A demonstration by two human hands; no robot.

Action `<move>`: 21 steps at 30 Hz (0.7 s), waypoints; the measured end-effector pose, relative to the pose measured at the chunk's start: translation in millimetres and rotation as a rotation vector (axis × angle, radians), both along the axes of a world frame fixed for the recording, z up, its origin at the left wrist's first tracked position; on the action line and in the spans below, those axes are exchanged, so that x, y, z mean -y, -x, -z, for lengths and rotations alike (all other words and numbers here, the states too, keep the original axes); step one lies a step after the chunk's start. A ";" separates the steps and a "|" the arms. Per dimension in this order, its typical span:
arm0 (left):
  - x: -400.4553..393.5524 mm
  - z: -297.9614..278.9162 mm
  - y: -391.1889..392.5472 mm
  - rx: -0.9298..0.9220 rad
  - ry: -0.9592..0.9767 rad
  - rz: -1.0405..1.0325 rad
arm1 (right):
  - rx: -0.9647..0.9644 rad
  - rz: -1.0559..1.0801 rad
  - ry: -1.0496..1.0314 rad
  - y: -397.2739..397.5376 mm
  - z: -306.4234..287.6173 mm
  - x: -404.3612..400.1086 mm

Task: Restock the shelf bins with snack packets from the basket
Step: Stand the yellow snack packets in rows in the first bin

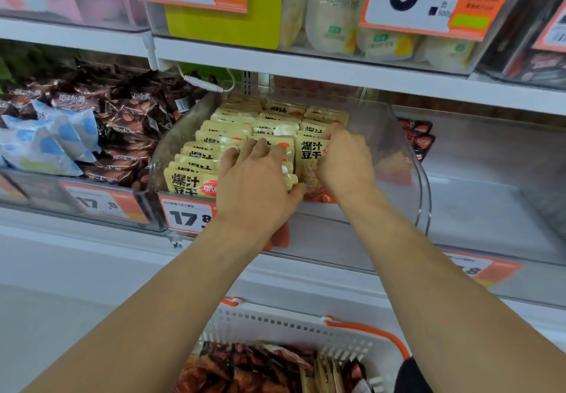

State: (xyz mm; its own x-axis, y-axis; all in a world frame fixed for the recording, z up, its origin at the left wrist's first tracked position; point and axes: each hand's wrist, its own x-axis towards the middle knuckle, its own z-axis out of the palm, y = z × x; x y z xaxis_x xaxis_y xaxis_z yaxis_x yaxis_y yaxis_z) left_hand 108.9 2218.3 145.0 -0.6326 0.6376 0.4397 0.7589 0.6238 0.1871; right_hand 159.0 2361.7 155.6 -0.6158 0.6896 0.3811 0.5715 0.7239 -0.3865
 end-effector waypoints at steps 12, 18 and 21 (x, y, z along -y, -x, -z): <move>0.5 -3.0 -5.5 0.005 0.198 -0.009 | -0.044 0.011 0.032 -2.0 6.6 -4.5; 6.5 -3.3 -8.3 0.030 0.026 0.058 | -0.045 -0.049 -0.006 -21.5 -5.1 7.9; 17.7 0.7 -15.6 -0.028 -0.223 0.153 | -0.141 -0.140 -0.100 -41.6 -12.6 25.5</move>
